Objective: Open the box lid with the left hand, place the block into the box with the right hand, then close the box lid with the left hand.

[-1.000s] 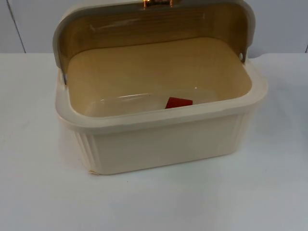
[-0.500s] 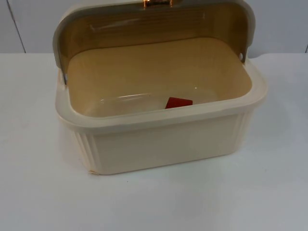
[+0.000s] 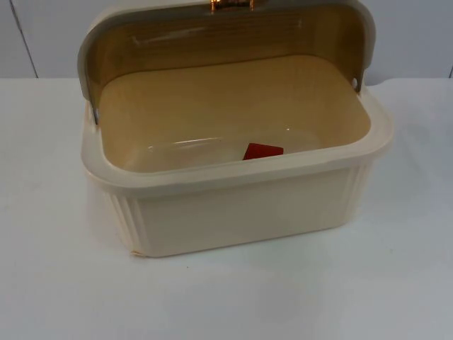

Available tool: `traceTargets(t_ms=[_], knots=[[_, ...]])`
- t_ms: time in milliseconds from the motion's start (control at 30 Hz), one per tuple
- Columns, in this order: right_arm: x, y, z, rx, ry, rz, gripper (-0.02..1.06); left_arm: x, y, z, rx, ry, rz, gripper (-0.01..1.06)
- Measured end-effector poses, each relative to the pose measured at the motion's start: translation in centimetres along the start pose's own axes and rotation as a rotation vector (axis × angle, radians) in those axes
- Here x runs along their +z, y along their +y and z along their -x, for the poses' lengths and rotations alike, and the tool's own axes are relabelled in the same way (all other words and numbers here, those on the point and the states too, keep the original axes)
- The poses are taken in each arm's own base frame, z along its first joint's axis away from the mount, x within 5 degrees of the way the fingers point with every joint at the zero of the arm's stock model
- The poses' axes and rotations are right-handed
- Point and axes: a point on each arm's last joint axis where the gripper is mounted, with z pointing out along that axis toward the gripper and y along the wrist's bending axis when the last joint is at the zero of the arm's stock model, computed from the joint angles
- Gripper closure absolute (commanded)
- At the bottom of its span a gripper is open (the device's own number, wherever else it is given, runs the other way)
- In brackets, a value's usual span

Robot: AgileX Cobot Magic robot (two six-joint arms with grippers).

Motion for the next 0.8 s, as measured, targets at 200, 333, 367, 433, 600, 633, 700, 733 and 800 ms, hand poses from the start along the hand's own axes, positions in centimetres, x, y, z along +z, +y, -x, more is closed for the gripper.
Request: traceTargets(t_ms=[200, 333, 367, 433, 600, 633, 700, 733, 800], knots=[[0.0, 0.0, -0.1, -0.002, 0.006, 0.001, 0.0, 1.9, -1.0, 0.1, 0.02, -0.006, -0.119, 0.0], [0.0, 0.0, -0.1, -0.003, 0.006, 0.001, 0.0, 3.5, -1.5, 0.5, -0.007, -0.058, -0.178, 0.0], [0.0, 0.0, -0.1, -0.003, 0.006, 0.001, 0.0, 4.0, -1.7, 0.6, -0.015, -0.073, -0.193, 0.0], [0.0, 0.0, -0.1, -0.004, 0.006, 0.0, 0.0, 4.7, -1.8, 1.0, -0.029, -0.116, -0.207, 0.0], [0.0, 0.0, -0.1, -0.006, 0.006, 0.0, 0.0, 5.3, -1.6, 2.0, -0.107, -0.237, -0.199, 0.0], [0.0, 0.0, -0.1, -0.006, 0.006, 0.0, 0.0, 5.2, -1.5, 2.3, -0.126, -0.267, -0.195, 0.0], [0.0, 0.0, -0.1, -0.006, 0.006, 0.0, 0.0, 5.2, -1.4, 2.6, -0.151, -0.295, -0.192, 0.0], [0.0, 0.0, -0.1, -0.006, 0.006, 0.0, 0.0, 5.1, -1.4, 2.8, -0.169, -0.316, -0.189, 0.0], [0.0, 0.0, -0.1, -0.006, 0.006, 0.0, 0.0, 5.1, -1.3, 3.0, -0.184, -0.341, -0.186, 0.0]])
